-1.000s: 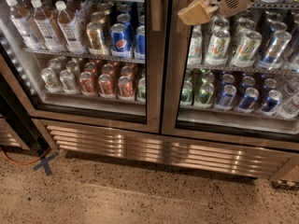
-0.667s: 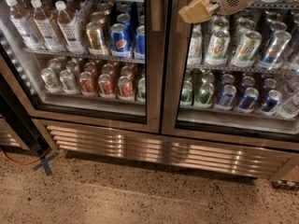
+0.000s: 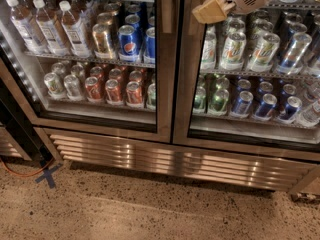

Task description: Open right fridge door

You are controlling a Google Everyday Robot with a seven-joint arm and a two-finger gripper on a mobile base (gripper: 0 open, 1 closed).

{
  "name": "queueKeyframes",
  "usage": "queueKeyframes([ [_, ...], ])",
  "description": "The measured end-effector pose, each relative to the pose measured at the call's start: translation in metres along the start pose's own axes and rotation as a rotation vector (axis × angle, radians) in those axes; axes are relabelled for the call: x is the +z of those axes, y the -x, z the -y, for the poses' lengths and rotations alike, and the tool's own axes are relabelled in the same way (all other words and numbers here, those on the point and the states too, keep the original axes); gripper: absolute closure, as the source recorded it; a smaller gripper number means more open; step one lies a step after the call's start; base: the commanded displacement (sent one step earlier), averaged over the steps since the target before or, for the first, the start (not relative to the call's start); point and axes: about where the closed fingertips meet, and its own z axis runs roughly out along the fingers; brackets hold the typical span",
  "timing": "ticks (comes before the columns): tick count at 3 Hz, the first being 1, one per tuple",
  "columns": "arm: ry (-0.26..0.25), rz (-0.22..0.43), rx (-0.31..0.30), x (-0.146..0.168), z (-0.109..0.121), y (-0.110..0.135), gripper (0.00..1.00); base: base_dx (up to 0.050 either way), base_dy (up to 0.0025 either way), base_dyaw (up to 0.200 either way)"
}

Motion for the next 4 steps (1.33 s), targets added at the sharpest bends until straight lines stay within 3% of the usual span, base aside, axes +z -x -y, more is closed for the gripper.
queueKeyframes([
  [4, 0.0, 0.0, 0.0, 0.001, 0.016, -0.002, 1.0, 0.0, 0.0, 0.0],
])
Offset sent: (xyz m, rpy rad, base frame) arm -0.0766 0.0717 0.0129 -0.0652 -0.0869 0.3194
